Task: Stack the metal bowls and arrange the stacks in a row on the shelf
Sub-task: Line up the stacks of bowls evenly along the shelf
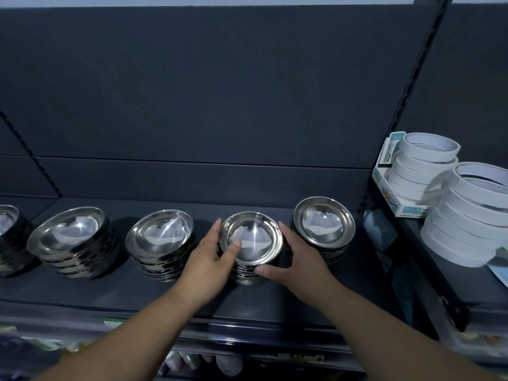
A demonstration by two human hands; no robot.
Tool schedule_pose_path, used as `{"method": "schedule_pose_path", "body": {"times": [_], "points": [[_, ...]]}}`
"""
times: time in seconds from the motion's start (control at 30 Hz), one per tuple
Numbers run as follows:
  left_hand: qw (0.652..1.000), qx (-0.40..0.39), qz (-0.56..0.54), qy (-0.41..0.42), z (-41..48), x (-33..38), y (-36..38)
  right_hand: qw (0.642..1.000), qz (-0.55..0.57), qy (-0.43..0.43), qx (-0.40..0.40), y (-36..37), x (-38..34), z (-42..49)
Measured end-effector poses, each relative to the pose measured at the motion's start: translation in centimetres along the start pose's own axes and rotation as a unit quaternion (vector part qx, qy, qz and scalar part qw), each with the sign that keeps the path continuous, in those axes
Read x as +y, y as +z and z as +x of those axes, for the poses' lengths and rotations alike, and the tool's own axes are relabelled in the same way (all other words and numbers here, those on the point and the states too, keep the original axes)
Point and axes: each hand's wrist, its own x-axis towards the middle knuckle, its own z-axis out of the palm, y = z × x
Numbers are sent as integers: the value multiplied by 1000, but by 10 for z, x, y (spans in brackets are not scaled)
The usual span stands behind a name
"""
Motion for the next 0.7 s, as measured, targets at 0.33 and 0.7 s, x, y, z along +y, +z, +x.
{"method": "schedule_pose_path", "body": {"times": [0.33, 0.7], "points": [[999, -11, -31, 0, -6, -8, 3, 999, -20, 22, 33, 10, 10, -8], [996, -35, -80, -13, -16, -35, 9, 995, -100, 21, 22, 14, 20, -17]]}}
